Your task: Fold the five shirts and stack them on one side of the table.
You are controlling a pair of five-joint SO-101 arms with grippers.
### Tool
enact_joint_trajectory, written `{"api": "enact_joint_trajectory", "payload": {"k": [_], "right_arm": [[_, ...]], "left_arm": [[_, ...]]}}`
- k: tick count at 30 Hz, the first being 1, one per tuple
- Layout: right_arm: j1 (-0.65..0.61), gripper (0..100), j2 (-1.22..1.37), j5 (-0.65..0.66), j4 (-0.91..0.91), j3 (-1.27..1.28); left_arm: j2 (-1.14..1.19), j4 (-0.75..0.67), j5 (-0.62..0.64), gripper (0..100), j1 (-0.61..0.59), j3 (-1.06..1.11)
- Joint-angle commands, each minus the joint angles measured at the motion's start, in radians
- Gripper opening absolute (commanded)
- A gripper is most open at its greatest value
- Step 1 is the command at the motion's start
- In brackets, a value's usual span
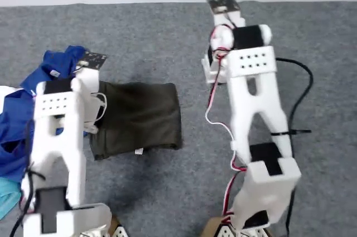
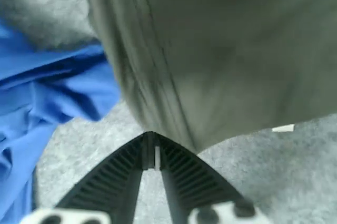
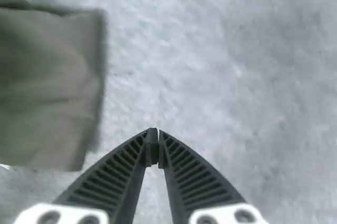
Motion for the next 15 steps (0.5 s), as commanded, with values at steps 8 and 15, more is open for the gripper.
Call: {"api": "enact_joint_trajectory", "payload": {"k": [8,15], "right_arm": [[0.153,1.0,-0.223,0.000,0.038,0.160],[0.197,1.0,-0.282,0.000,0.038,0.216]], "left_arm": [[0.190,-0.049,0.000,0,0.061,-0.136],[0.285,-0.086,-0.038,0,-0.006,-0.136]]}}
